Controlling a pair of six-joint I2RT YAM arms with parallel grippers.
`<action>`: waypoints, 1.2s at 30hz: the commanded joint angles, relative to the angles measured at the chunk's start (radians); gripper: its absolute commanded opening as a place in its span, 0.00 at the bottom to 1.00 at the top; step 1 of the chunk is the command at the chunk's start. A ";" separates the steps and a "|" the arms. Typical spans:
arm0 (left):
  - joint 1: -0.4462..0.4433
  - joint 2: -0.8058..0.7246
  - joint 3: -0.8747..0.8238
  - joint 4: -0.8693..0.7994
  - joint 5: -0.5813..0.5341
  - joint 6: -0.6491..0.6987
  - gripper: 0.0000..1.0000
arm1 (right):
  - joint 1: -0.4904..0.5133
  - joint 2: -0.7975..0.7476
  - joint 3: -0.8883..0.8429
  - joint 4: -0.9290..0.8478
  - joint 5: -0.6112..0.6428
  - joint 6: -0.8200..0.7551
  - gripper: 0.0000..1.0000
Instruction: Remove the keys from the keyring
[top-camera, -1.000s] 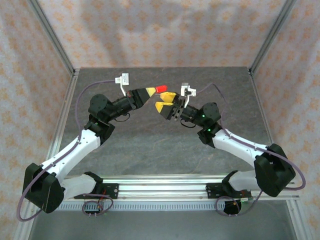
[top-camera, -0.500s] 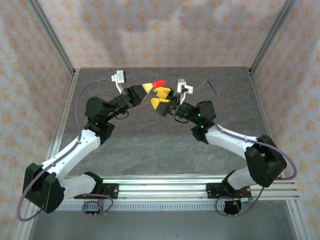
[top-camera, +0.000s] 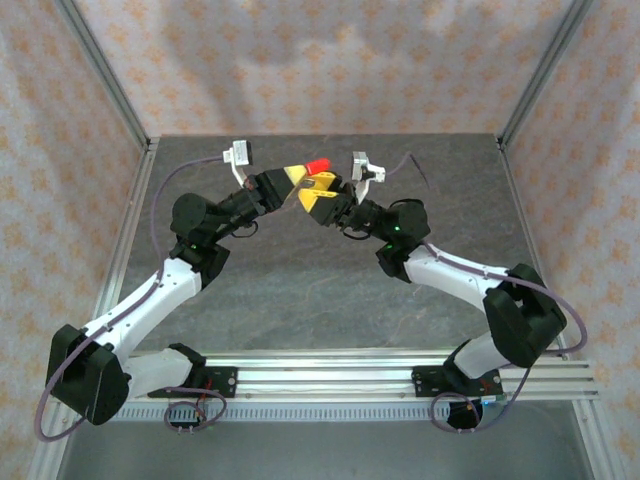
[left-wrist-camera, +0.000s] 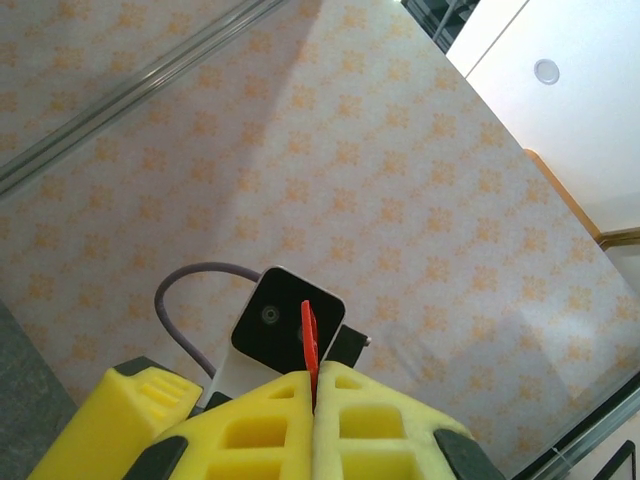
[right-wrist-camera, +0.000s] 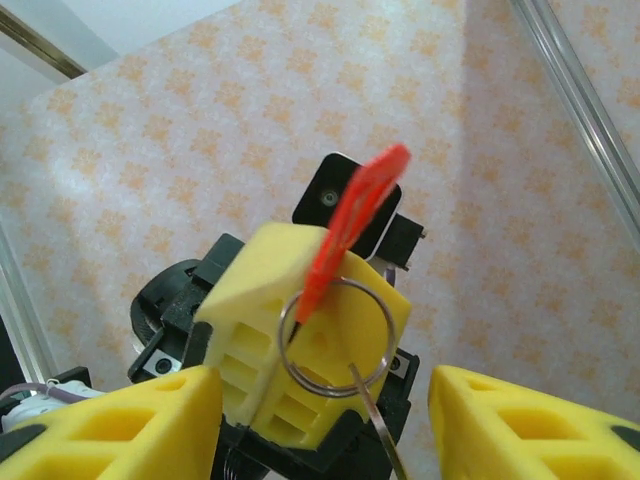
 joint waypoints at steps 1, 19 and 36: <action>-0.010 0.003 0.003 0.080 -0.020 -0.019 0.00 | 0.006 0.019 0.039 0.072 -0.011 0.023 0.53; -0.007 -0.003 -0.014 0.092 -0.044 -0.013 0.00 | 0.006 -0.026 0.016 0.016 0.003 -0.008 0.10; 0.004 -0.015 -0.022 0.079 -0.046 -0.006 0.00 | 0.006 -0.106 0.004 -0.170 -0.009 -0.077 0.09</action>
